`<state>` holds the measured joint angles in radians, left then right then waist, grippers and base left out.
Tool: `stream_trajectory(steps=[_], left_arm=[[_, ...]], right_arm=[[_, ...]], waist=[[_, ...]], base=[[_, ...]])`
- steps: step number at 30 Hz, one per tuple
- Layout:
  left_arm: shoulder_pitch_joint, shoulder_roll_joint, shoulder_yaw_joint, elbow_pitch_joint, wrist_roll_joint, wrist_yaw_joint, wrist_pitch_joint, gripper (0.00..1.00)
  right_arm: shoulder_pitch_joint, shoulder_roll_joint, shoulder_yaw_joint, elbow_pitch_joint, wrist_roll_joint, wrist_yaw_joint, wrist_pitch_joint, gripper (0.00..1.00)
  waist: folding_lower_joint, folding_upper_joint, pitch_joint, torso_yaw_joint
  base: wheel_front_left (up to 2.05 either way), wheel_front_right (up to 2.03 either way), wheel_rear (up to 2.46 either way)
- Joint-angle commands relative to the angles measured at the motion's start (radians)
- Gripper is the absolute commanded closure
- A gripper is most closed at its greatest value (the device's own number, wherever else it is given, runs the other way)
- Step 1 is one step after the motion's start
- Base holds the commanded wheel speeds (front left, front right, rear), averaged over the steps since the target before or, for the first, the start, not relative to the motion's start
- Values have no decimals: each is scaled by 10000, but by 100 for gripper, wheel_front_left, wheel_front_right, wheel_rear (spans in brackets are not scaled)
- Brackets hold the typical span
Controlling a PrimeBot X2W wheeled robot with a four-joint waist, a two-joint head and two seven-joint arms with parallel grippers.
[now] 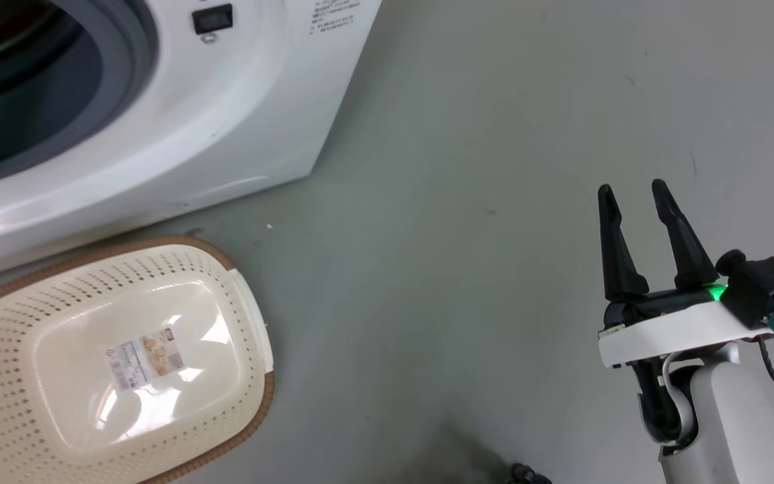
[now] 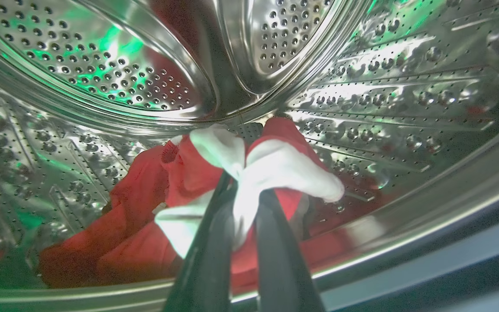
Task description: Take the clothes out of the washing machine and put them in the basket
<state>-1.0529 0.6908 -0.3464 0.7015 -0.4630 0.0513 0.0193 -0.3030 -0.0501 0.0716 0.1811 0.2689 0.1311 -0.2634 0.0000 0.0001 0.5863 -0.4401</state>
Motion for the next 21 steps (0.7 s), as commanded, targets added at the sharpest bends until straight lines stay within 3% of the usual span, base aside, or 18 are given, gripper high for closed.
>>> stream_trajectory(steps=[1, 9, 21], left_arm=[[289, -152, 50, 12, -46, 74, -486, 100], [1587, -669, 195, -249, -275, 313, -2244, 100], [3826, -1406, 472, -2141, -698, 826, -2786, 100]], right_arm=[[130, 0, -69, 52, -95, -7, -18, 0], [571, -5, -323, 245, -553, -7, -18, 0], [1192, -5, -726, 436, -1189, -7, -18, 0]], waist=[[0, -1, -489, 251], [0, -1, -1960, 786], [0, -1, -3538, 1663]], base=[[0, 0, 0], [0, 0, 0], [0, 0, 0]])
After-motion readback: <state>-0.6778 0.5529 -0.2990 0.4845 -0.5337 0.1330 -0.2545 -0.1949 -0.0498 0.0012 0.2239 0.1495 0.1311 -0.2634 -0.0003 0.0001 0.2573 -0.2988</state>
